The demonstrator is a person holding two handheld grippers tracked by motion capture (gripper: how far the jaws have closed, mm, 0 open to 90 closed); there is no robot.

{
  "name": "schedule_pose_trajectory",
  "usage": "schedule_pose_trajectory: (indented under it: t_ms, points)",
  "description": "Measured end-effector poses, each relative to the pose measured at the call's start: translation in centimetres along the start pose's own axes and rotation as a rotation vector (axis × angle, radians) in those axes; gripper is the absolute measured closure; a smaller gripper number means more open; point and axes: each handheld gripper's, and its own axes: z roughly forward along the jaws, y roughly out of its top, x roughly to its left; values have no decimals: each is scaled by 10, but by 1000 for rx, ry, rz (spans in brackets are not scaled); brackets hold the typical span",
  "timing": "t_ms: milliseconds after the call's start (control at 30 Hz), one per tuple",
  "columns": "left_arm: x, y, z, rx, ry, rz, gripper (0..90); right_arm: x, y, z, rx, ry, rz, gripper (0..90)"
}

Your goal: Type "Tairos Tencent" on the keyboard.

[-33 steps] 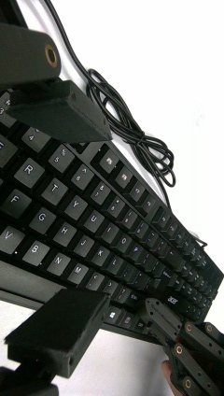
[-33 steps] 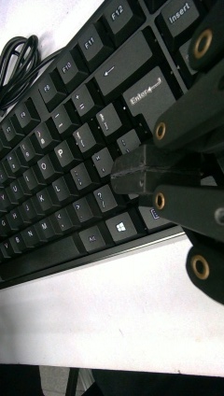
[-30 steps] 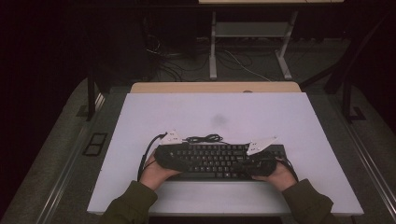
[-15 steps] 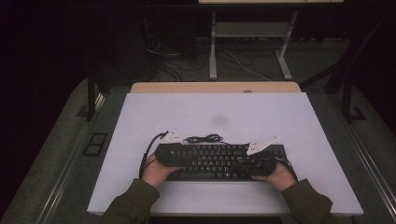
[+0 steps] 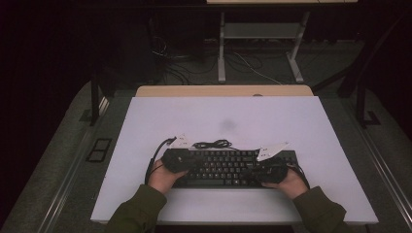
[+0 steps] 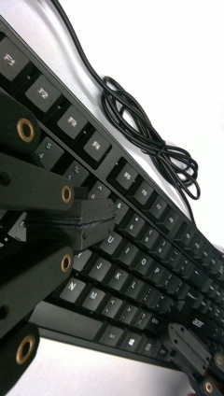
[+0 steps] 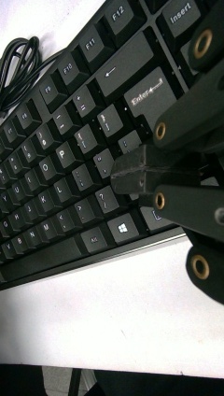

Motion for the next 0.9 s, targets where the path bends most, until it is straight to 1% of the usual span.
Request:
schedule_pose_trajectory:
  t_ms: [67, 200, 233, 267, 300, 333, 467, 533, 567, 667, 767, 833, 900]
  points:
    - [1, -1, 1, 3, -2, -6, 891, 0, 0, 0, 0, 3, 0, 896]
    - [1, -2, 3, 13, -9, -2, 891, 0, 0, 0, 0, 3, 1, 896]
    - [1, -2, 4, 22, -8, 8, 891, -1, 0, 0, 0, 5, 1, 896]
    - [1, -2, 5, 20, -13, 6, 892, -1, 0, 0, -1, 5, 2, 896]
    - [0, -2, 6, 30, -9, 6, 892, 0, 0, 0, -1, 4, 2, 895]
    - [0, -2, 6, 40, -6, 24, 893, 0, 0, 0, -1, 2, 3, 896]
    - [0, -3, 6, 33, -6, 9, 893, 0, 0, 0, -3, 2, 2, 896]
    - [1, -2, 4, 21, -10, 7, 893, 0, 0, 0, -2, 3, 2, 896]
    - [2, -2, 2, 6, -17, -12, 892, 0, 0, 0, 0, 4, 2, 895]
    - [2, -2, -3, -22, -20, -20, 892, 0, 0, 0, -2, 3, 2, 896]
    - [2, -3, -9, -38, -19, -24, 890, 0, 0, 0, -2, 3, 1, 896]
    - [2, -5, -12, -52, -23, -34, 853, 0, 0, 0, -3, 2, 4, 896]
    - [2, -6, -15, -55, -24, -32, 798, 0, 0, 0, -4, 2, 2, 896]
